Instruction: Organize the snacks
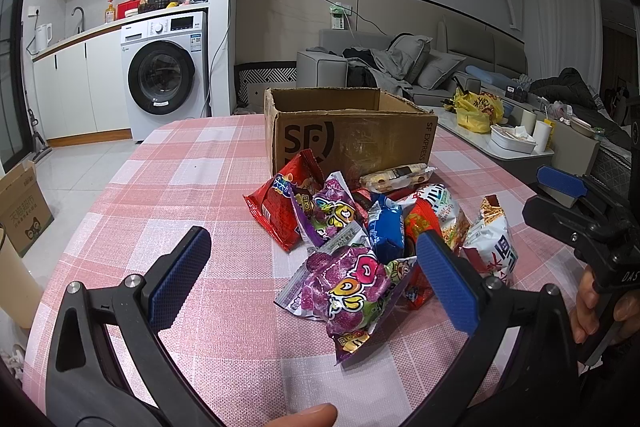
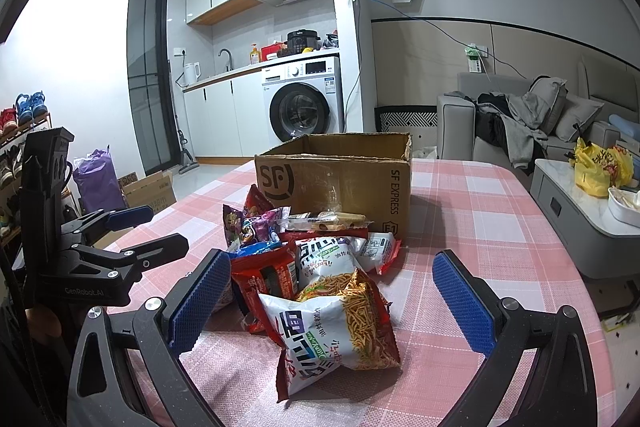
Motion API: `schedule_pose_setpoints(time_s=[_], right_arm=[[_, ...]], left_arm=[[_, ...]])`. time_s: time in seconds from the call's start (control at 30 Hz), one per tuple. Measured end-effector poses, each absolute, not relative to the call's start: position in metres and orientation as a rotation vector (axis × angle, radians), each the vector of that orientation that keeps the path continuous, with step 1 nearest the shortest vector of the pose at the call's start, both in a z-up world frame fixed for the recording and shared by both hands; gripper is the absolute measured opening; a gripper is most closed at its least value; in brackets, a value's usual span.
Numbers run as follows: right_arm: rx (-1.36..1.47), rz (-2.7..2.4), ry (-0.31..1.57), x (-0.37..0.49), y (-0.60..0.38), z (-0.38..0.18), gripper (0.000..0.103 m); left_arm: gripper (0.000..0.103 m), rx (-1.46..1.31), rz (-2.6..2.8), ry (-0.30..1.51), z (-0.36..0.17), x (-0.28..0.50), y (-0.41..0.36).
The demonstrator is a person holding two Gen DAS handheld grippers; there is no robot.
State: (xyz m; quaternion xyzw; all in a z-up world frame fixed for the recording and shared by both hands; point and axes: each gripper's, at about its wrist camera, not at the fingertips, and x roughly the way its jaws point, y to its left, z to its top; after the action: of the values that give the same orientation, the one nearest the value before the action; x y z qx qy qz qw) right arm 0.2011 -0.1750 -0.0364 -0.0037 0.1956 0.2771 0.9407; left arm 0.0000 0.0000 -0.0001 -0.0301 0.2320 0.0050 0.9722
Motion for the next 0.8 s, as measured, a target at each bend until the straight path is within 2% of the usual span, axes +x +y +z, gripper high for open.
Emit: schedule_pose_setpoints(time_s=[0.8], right_arm=[[0.023, 0.557, 0.420, 0.2088, -0.1751, -0.0418, 0.103]], left_arm=[[0.102, -0.070, 0.015, 0.474, -0.0030, -0.0007, 0.0069]])
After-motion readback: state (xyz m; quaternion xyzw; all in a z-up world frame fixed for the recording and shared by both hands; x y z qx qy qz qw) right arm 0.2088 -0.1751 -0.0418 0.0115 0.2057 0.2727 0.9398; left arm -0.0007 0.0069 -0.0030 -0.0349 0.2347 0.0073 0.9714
